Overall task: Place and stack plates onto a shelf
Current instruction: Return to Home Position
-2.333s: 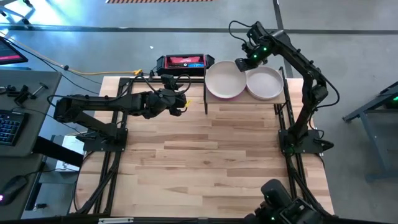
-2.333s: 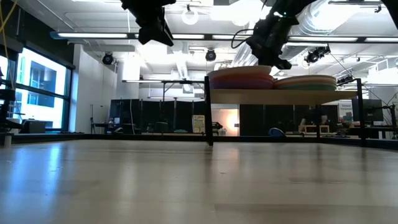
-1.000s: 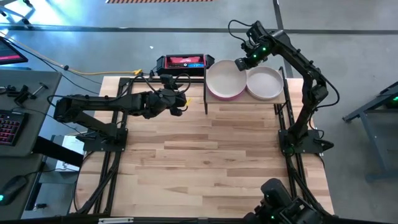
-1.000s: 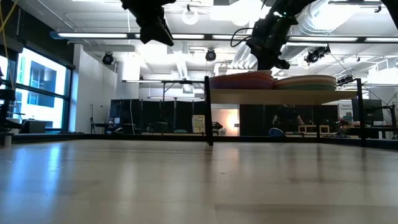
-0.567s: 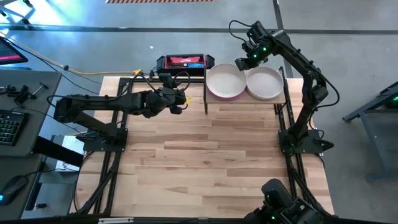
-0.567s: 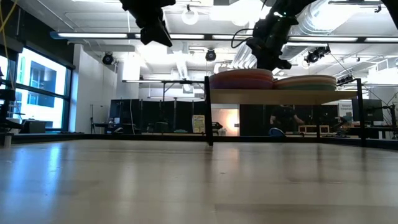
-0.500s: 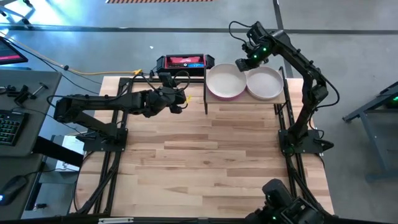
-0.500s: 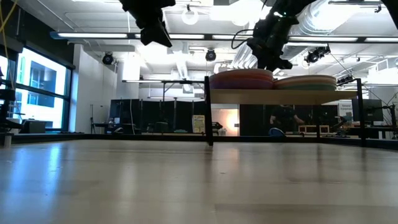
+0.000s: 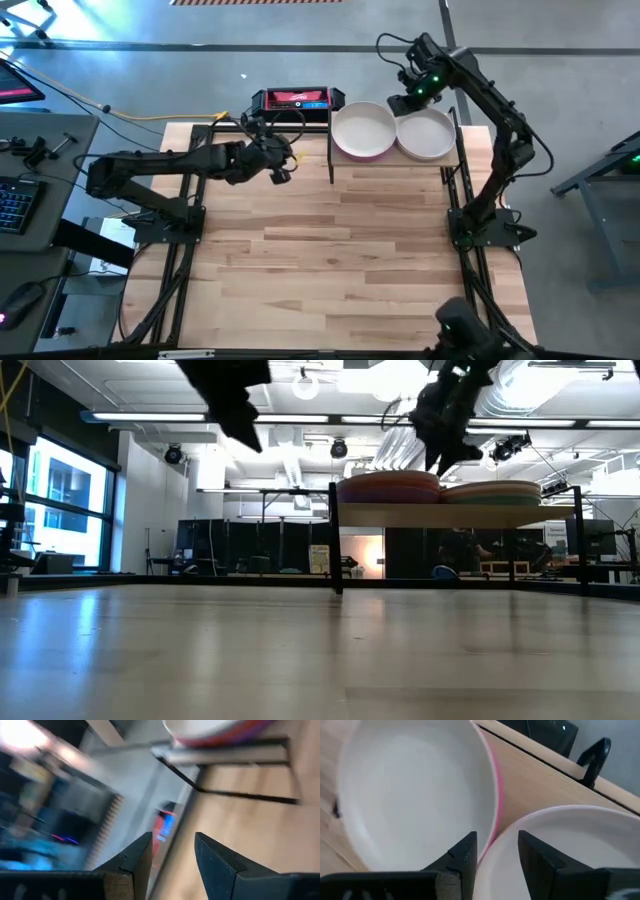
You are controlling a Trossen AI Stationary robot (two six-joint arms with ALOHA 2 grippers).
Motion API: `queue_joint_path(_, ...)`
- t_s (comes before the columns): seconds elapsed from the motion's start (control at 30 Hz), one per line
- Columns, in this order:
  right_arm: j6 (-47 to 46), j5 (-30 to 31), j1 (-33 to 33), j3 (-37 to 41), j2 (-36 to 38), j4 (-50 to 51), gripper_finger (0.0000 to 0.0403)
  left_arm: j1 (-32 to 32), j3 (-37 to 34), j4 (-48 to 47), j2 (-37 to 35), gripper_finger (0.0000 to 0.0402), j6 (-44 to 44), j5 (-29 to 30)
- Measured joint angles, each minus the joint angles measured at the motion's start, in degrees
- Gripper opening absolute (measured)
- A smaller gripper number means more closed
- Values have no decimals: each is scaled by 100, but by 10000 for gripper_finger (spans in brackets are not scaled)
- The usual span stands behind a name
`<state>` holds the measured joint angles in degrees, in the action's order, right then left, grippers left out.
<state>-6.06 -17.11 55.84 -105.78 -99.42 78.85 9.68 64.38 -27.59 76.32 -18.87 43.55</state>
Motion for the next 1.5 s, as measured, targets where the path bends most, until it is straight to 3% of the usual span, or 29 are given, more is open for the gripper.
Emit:
queue_joint_path(0.13, 92, 1, -141, 0, 440, -120, 122, 239, -15, -873, -211, 138, 1234, -1095)
queue_joint_path(0.3, 375, 2, -487, 197, 1177, -1046, 122, 413, -517, -894, -732, 138, 1801, -2098)
queue_joint_path(0.6, 241, -361, -966, 2649, 3023, -3627, 122, 331, -1985, -59, -2444, 138, 2730, -2098)
queue_joint_path(1.0, -592, -596, -1519, 5092, 4836, -5424, 122, 332, -3149, 221, -4448, 138, 3170, -2050)
queue_joint_path(1.27, -1197, -586, -1960, 6578, 5521, -7112, 122, 332, -3859, 205, -5586, 138, 3378, -2535)
queue_joint_path(1.5, -1540, -583, -2357, 7653, 5639, -8262, 122, 329, -4321, 207, -6275, 138, 3376, -2957)
